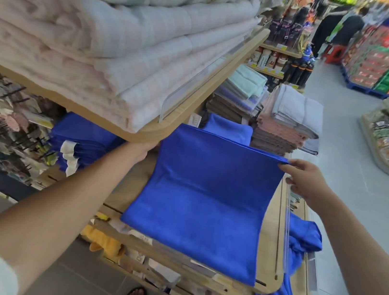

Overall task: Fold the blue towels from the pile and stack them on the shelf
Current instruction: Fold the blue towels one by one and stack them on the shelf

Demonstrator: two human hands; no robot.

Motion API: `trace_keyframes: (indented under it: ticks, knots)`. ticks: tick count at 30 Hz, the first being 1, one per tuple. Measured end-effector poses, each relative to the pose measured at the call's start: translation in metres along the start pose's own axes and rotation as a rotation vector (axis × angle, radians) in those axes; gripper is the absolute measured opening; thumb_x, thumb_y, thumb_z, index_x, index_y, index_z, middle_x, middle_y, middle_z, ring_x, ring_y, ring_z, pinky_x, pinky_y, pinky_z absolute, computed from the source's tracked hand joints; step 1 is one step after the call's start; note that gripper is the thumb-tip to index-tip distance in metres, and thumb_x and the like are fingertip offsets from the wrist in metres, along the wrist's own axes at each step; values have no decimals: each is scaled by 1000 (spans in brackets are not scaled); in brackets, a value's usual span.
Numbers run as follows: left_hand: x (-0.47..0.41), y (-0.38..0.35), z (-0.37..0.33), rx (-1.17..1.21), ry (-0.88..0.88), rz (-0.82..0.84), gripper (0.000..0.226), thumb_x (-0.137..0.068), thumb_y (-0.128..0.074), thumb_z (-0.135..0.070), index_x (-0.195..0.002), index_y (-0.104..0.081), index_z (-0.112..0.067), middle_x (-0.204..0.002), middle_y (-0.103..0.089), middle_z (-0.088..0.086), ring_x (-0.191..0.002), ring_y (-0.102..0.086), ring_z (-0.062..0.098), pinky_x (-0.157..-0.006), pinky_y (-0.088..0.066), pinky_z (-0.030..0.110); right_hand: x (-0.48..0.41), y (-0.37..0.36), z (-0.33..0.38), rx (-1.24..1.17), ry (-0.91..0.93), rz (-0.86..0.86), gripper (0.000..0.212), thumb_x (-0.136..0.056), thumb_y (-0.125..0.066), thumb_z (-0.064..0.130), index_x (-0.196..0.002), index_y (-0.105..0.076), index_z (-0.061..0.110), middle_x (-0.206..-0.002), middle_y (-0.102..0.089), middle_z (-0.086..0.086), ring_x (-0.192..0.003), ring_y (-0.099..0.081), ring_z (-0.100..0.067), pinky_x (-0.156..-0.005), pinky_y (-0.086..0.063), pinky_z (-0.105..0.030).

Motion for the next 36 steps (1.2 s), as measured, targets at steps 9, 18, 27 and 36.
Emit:
trace_keyframes:
  ticks: [9, 18, 27, 36]
  knots:
    - [92, 37, -14, -268, -382, -100, 24, -91, -66, -4, -86, -71, -27, -89, -72, -9, -82, -66, -4, -83, -50, 23, 88, 5, -23, 115, 307, 72, 29, -90, -74, 4, -82, -74, 31, -62, -62, 6, -46, -50, -8, -55, -45, -30]
    - [173, 67, 75, -883, -351, 122, 49, -83, -48, 12, -88, -74, -29, -124, -59, -12, -113, -54, 1, -84, -34, 6, 180, -46, -92, 841, 392, 458, 9, -86, -72, 52, -88, -64, 49, -95, -65, 31, -72, -63, -2, -61, -51, -20]
    - [156, -26, 72, -1036, -641, 139, 44, -94, -51, -2, -133, -65, -15, -148, -52, 4, -142, -41, 24, -119, -28, 31, 159, -137, -89, 847, 455, 90, 51, -102, -49, 51, -147, -51, 26, -152, -48, 6, -141, -40, -18, -110, -41, -38]
    - [119, -72, 115, -1385, -478, 231, 62, -105, -22, -54, -162, -11, -32, -171, -1, -7, -157, 5, 16, -127, 0, 46, 112, -135, -124, 979, 333, -50, 71, -102, -27, 64, -161, -29, 24, -169, -24, 5, -157, -17, -16, -127, -13, -39]
Point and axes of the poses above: each hand's wrist, its own x-axis away from the middle knuckle, its own y-axis out of the back of the hand, z = x × y, the point moved 6 cm from there along -x, towards the middle knuckle
